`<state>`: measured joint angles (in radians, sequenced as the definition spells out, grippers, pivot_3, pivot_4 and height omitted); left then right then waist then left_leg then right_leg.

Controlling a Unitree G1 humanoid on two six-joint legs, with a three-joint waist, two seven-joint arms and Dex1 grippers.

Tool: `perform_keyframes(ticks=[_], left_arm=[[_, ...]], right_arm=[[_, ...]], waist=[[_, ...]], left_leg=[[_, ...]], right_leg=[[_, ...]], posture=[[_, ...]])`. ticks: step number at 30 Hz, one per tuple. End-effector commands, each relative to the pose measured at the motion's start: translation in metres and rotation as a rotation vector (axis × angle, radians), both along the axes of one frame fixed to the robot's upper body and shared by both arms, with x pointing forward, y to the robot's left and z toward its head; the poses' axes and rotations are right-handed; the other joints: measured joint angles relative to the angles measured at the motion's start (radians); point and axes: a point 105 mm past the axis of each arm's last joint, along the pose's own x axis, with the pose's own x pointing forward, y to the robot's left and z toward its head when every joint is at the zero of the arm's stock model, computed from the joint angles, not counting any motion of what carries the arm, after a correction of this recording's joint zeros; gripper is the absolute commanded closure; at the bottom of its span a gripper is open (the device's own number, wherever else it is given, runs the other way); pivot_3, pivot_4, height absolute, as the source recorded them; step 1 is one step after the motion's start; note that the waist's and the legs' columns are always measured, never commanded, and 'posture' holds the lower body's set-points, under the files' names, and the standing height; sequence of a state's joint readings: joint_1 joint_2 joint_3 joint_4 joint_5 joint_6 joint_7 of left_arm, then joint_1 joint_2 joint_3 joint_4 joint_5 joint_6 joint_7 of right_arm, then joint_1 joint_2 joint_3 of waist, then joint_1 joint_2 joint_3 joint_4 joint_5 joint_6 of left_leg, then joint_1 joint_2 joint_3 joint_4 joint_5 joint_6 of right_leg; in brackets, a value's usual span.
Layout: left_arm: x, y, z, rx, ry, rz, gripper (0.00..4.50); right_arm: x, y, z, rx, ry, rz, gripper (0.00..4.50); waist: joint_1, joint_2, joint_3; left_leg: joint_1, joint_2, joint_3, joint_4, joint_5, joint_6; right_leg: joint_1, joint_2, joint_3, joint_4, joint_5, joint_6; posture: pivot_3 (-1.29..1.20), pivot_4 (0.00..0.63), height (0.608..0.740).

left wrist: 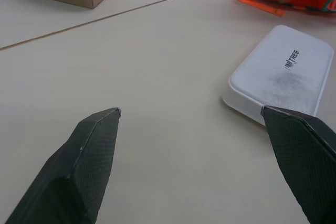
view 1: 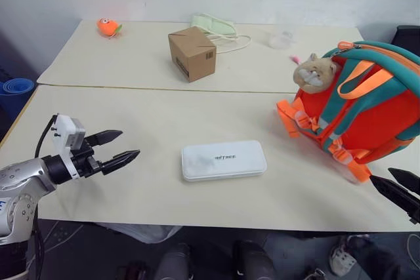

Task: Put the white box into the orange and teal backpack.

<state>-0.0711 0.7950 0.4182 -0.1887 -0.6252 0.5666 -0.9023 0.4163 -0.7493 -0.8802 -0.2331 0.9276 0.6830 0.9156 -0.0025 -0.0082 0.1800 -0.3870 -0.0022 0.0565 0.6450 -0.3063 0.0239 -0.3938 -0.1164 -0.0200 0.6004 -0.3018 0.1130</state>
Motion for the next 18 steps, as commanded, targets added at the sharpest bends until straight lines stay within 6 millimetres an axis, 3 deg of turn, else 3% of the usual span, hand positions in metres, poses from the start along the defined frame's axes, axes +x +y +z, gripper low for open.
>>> perform_keyframes(ticks=[1, 12, 17, 18], left_arm=[[-0.001, -0.001, 0.011, 0.015, -0.036, -0.013, 0.00], [0.004, 0.002, 0.007, 0.054, -0.011, 0.027, 0.00], [0.001, -0.017, 0.004, 0.076, -0.009, -0.038, 0.00], [0.000, -0.023, 0.000, 0.093, -0.005, -0.064, 0.18]], right_arm=[[-0.003, -0.007, 0.012, -0.001, -0.047, -0.025, 0.03], [-0.002, -0.001, 0.006, -0.034, -0.026, 0.012, 0.03], [0.011, 0.034, 0.003, -0.114, -0.019, 0.152, 0.03], [0.014, 0.044, 0.001, -0.139, -0.017, 0.190, 0.01]], waist=[[0.000, 0.000, 0.000], [0.000, 0.000, 0.000], [-0.001, 0.000, 0.000], [-0.002, 0.000, 0.000]], left_leg=[[0.000, 0.000, 0.000, 0.000, 0.000, 0.000], [0.000, 0.000, 0.000, 0.000, -0.001, 0.000], [0.000, 0.000, 0.000, 0.000, -0.001, 0.000], [0.000, 0.000, 0.000, 0.000, -0.001, 0.000]], right_leg=[[0.000, 0.000, 0.000, 0.000, 0.000, 0.000], [0.000, 0.000, 0.000, -0.001, 0.000, 0.000], [0.000, 0.000, 0.000, 0.000, 0.000, 0.000], [0.000, 0.000, 0.000, 0.000, 0.000, 0.000]], posture=[[0.00, 0.150, 0.740], [0.00, 0.150, 0.740], [0.00, 0.150, 0.740], [0.00, 0.150, 0.740]])
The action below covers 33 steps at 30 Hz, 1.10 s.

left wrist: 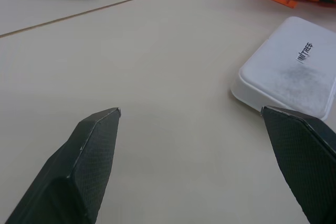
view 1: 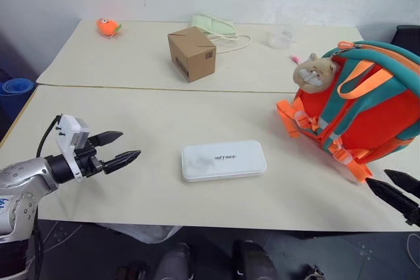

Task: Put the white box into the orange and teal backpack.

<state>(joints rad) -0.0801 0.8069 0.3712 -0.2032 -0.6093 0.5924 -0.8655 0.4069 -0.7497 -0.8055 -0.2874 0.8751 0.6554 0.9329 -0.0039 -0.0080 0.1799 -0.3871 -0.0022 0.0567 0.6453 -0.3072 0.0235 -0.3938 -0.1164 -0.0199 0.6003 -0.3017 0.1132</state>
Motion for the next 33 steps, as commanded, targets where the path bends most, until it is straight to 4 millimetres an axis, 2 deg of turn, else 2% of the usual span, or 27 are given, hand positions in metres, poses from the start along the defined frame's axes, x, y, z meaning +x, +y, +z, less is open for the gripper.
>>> perform_keyframes(ticks=[1, 2, 5, 7, 11, 14, 16, 17, 20, 25, 28, 33], left_arm=[[-0.005, -0.023, 0.002, 0.087, -0.036, -0.096, 0.40], [-0.006, -0.027, -0.001, 0.107, -0.034, -0.112, 0.61], [-0.002, -0.039, -0.021, 0.227, -0.033, -0.163, 1.55], [0.003, -0.045, -0.033, 0.282, -0.035, -0.181, 2.19], [0.013, -0.061, -0.041, 0.302, -0.051, -0.227, 3.51], [0.015, -0.074, -0.043, 0.306, -0.065, -0.280, 4.45], [0.019, -0.076, -0.047, 0.308, -0.060, -0.278, 4.50], [0.021, -0.076, -0.049, 0.311, -0.053, -0.272, 4.50], [0.025, -0.079, -0.052, 0.310, -0.042, -0.266, 4.50], [0.030, -0.084, -0.051, 0.288, -0.040, -0.265, 4.50], [0.035, -0.087, -0.050, 0.283, -0.049, -0.263, 4.50], [0.047, -0.095, -0.044, 0.253, -0.071, -0.261, 4.50]], right_arm=[[0.012, 0.034, 0.005, -0.105, -0.030, 0.143, 0.00], [0.014, 0.041, 0.004, -0.121, -0.029, 0.168, 0.00], [0.033, 0.065, -0.002, -0.176, -0.039, 0.239, 0.63], [0.047, 0.086, -0.005, -0.231, -0.046, 0.308, 1.29], [0.065, 0.122, -0.011, -0.266, -0.055, 0.426, 2.76], [0.083, 0.137, -0.016, -0.302, -0.072, 0.432, 3.79], [0.095, 0.140, -0.021, -0.343, -0.072, 0.411, 4.43], [0.100, 0.140, -0.025, -0.362, -0.067, 0.395, 4.47], [0.109, 0.141, -0.032, -0.388, -0.059, 0.356, 4.47], [0.115, 0.142, -0.034, -0.375, -0.060, 0.309, 4.47], [0.113, 0.147, -0.033, -0.356, -0.060, 0.323, 4.47], [0.096, 0.160, -0.030, -0.328, -0.053, 0.382, 4.47]], waist=[[-0.001, 0.000, 0.000], [-0.001, 0.000, 0.000], [0.000, 0.000, 0.000], [-0.002, 0.000, 0.000], [0.003, 0.000, 0.000], [0.003, 0.000, 0.000], [0.001, 0.000, 0.000], [0.002, 0.000, 0.000], [0.002, 0.000, 0.000], [0.002, 0.000, 0.000], [0.002, 0.000, 0.000], [0.003, 0.000, 0.000]], left_leg=[[0.000, 0.000, 0.000, 0.000, 0.000, 0.000], [0.000, 0.000, 0.000, 0.000, 0.000, 0.000], [0.000, 0.000, 0.000, 0.000, 0.000, 0.000], [0.000, 0.000, 0.001, 0.002, 0.000, 0.000], [-0.001, 0.000, 0.000, 0.002, 0.003, 0.001], [-0.002, 0.000, 0.000, 0.003, 0.007, -0.001], [-0.003, -0.001, 0.000, 0.004, 0.007, -0.001], [-0.003, -0.001, 0.001, 0.004, 0.006, -0.001], [-0.004, -0.001, 0.001, 0.004, 0.006, -0.001], [-0.004, -0.001, 0.003, 0.006, 0.006, 0.000], [-0.004, -0.001, 0.004, 0.008, 0.006, 0.000], [-0.002, -0.001, 0.003, 0.009, 0.006, 0.001]], right_leg=[[0.000, 0.000, 0.000, 0.000, 0.000, 0.000], [0.000, 0.000, 0.000, 0.000, 0.000, 0.000], [0.000, 0.000, 0.000, 0.001, 0.000, 0.000], [0.000, 0.000, 0.000, 0.001, 0.000, 0.000], [-0.002, 0.000, 0.000, 0.003, 0.001, 0.000], [-0.002, 0.000, -0.002, 0.003, 0.001, 0.000], [-0.002, 0.000, -0.002, 0.002, 0.001, 0.001], [-0.002, 0.000, -0.002, 0.003, 0.001, 0.001], [-0.003, 0.000, -0.005, 0.005, 0.001, 0.001], [-0.003, 0.001, -0.008, 0.008, 0.001, 0.002], [-0.003, 0.001, -0.008, 0.009, 0.002, 0.002], [-0.003, 0.001, -0.016, 0.011, 0.002, 0.002]], posture=[[0.00, 0.150, 0.740], [0.00, 0.150, 0.740], [0.00, 0.150, 0.740], [0.00, 0.150, 0.740], [0.00, 0.150, 0.740], [0.00, 0.150, 0.740], [0.00, 0.150, 0.740], [0.00, 0.150, 0.740], [0.00, 0.150, 0.740], [0.00, 0.150, 0.740], [0.00, 0.150, 0.740], [0.00, 0.150, 0.740]])
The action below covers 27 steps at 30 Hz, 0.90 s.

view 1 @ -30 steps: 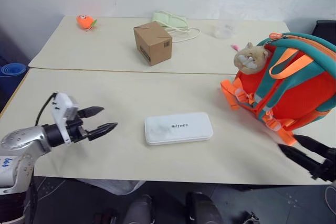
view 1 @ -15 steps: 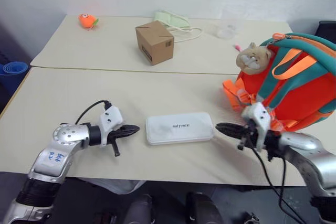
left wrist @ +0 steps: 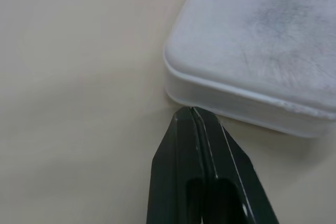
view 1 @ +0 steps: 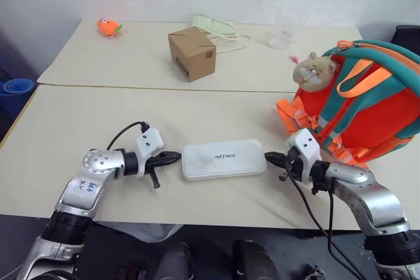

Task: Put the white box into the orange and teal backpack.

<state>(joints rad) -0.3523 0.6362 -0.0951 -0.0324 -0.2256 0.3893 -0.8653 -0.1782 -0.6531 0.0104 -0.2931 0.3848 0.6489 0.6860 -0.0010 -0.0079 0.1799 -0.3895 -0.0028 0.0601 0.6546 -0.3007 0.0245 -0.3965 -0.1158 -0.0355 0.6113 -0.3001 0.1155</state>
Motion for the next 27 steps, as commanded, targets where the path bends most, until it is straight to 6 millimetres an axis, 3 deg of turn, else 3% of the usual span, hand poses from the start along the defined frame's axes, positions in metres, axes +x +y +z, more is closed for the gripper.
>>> perform_keyframes(ticks=[1, 9, 12, 15, 20, 22, 27], left_arm=[[0.010, -0.005, 0.008, -0.011, -0.051, 0.005, 4.50], [0.017, 0.005, 0.001, -0.061, 0.034, 0.060, 4.50], [0.005, 0.017, 0.005, -0.203, 0.279, 0.079, 3.92], [0.003, 0.028, 0.014, -0.360, 0.543, 0.151, 3.06], [-0.015, 0.021, 0.027, -0.422, 0.754, 0.051, 1.58], [-0.016, 0.019, 0.023, -0.423, 0.822, 0.066, 0.99], [-0.014, -0.007, 0.017, -0.454, 0.912, 0.020, 0.99]], right_arm=[[-0.009, 0.010, 0.013, 0.023, -0.030, 0.038, 4.47], [-0.007, -0.001, 0.009, 0.002, -0.032, -0.063, 4.47], [-0.008, -0.006, 0.008, -0.007, -0.034, -0.072, 4.50], [-0.010, -0.009, 0.005, -0.010, -0.033, -0.077, 4.50], [-0.012, -0.011, 0.000, -0.014, -0.031, -0.075, 4.50], [-0.011, -0.012, -0.001, -0.011, -0.032, -0.079, 4.50], [-0.009, -0.011, -0.005, -0.009, -0.032, -0.068, 4.50]], waist=[[0.000, 0.000, 0.000], [-0.002, 0.000, 0.000], [-0.002, 0.000, 0.000], [-0.002, 0.000, 0.000], [-0.001, 0.000, 0.000], [-0.002, 0.000, 0.000], [0.001, 0.000, 0.000]], left_leg=[[0.000, 0.000, 0.000, 0.000, 0.000, 0.000], [0.000, 0.000, 0.000, 0.001, 0.000, 0.000], [0.000, 0.000, 0.000, 0.001, 0.000, 0.000], [0.000, 0.001, -0.001, 0.002, 0.000, 0.000], [0.000, 0.000, -0.001, 0.004, 0.000, 0.000], [0.000, 0.000, -0.001, 0.005, 0.000, 0.000], [0.000, 0.000, -0.001, 0.005, 0.000, 0.000]], right_leg=[[0.000, 0.000, -0.001, 0.000, 0.000, 0.000], [0.000, 0.000, -0.002, 0.001, 0.000, 0.000], [0.000, 0.000, -0.002, 0.001, 0.000, 0.000], [0.000, 0.000, -0.002, 0.002, 0.000, 0.000], [0.001, 0.001, -0.003, 0.007, 0.000, 0.000], [0.001, 0.000, -0.003, 0.007, 0.000, 0.000], [0.001, 0.000, -0.003, 0.007, 0.000, 0.000]], posture=[[0.00, 0.150, 0.740], [0.00, 0.150, 0.740], [0.00, 0.150, 0.740], [0.00, 0.150, 0.740], [0.00, 0.150, 0.740], [0.00, 0.150, 0.740], [0.00, 0.150, 0.740]])
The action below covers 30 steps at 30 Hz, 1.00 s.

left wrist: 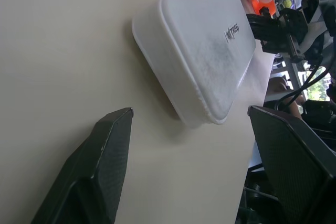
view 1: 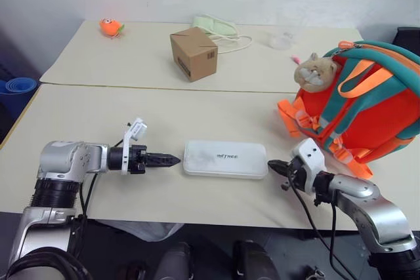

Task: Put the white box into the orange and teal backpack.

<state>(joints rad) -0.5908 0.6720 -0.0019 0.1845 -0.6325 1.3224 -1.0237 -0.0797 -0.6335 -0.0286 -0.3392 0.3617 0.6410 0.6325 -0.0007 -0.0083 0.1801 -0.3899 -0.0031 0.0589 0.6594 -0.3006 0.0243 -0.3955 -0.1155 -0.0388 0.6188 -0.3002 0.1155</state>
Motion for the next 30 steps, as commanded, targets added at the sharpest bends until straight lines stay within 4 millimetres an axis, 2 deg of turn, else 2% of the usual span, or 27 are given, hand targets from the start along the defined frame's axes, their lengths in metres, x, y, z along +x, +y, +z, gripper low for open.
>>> perform_keyframes(ticks=[1, 6, 11, 14, 17, 19, 25, 28, 30], left_arm=[[0.005, -0.020, 0.004, -0.067, 0.030, -0.024, 0.99], [0.003, -0.050, -0.006, -0.090, 0.089, -0.079, 0.99], [0.008, -0.068, 0.006, -0.168, 0.086, -0.102, 0.99], [0.016, -0.067, 0.014, -0.205, 0.083, -0.075, 1.55], [0.023, -0.063, 0.019, -0.226, 0.082, -0.047, 2.49], [0.023, -0.062, 0.022, -0.232, 0.078, -0.049, 2.92], [0.012, -0.058, 0.028, -0.241, 0.063, -0.086, 2.95], [0.011, -0.051, 0.033, -0.247, 0.027, -0.066, 2.95], [0.010, -0.045, 0.042, -0.271, 0.002, -0.051, 2.95]], right_arm=[[0.002, 0.001, 0.006, 0.001, -0.037, 0.020, 4.50], [0.003, 0.006, 0.004, 0.012, -0.041, 0.031, 4.50], [0.003, 0.007, 0.001, 0.013, -0.043, 0.026, 4.50], [0.002, 0.006, 0.000, 0.010, -0.043, 0.017, 4.50], [0.001, 0.004, -0.001, 0.007, -0.043, 0.008, 4.50], [0.000, 0.003, -0.002, 0.009, -0.044, 0.001, 4.50], [-0.019, -0.015, 0.001, 0.067, -0.051, -0.083, 4.50], [-0.039, -0.032, 0.023, 0.173, -0.087, -0.181, 3.91], [-0.051, -0.044, 0.036, 0.208, -0.110, -0.240, 3.28]], waist=[[0.000, 0.000, 0.000], [0.000, 0.000, 0.000], [0.000, -0.001, 0.000], [0.000, -0.001, 0.000], [0.000, -0.001, 0.000], [-0.001, -0.001, 0.000], [0.004, -0.001, 0.000], [0.010, -0.001, 0.000], [0.010, -0.001, 0.000]], left_leg=[[0.000, 0.000, 0.000, 0.000, 0.000, 0.000], [0.000, 0.000, 0.000, 0.001, 0.000, 0.000], [-0.001, 0.000, 0.000, 0.003, 0.000, 0.000], [0.000, 0.000, 0.000, 0.003, 0.000, 0.000], [0.000, 0.000, 0.000, 0.003, 0.000, -0.001], [0.000, 0.000, 0.000, 0.003, 0.000, -0.001], [-0.001, 0.000, -0.001, 0.003, 0.000, -0.002], [-0.001, 0.000, -0.001, 0.003, -0.001, -0.002], [-0.001, 0.000, -0.001, 0.003, -0.001, -0.002]], right_leg=[[0.000, 0.000, 0.000, 0.000, 0.000, 0.000], [0.000, 0.001, 0.000, 0.001, 0.000, 0.000], [0.000, 0.001, 0.000, 0.001, 0.000, 0.000], [0.000, 0.001, 0.000, 0.001, 0.000, 0.000], [0.000, 0.001, 0.000, 0.001, 0.000, 0.000], [0.000, 0.001, 0.000, 0.001, 0.000, 0.000], [0.000, 0.001, -0.001, 0.001, 0.000, 0.000], [0.000, 0.000, -0.001, 0.001, 0.000, 0.000], [0.001, -0.001, 0.000, 0.000, 0.000, 0.000]], posture=[[0.00, 0.150, 0.740], [0.00, 0.150, 0.740], [0.00, 0.150, 0.740], [0.00, 0.150, 0.740], [0.00, 0.150, 0.740], [0.00, 0.150, 0.740], [0.00, 0.150, 0.740], [0.00, 0.150, 0.740], [0.00, 0.150, 0.740]])
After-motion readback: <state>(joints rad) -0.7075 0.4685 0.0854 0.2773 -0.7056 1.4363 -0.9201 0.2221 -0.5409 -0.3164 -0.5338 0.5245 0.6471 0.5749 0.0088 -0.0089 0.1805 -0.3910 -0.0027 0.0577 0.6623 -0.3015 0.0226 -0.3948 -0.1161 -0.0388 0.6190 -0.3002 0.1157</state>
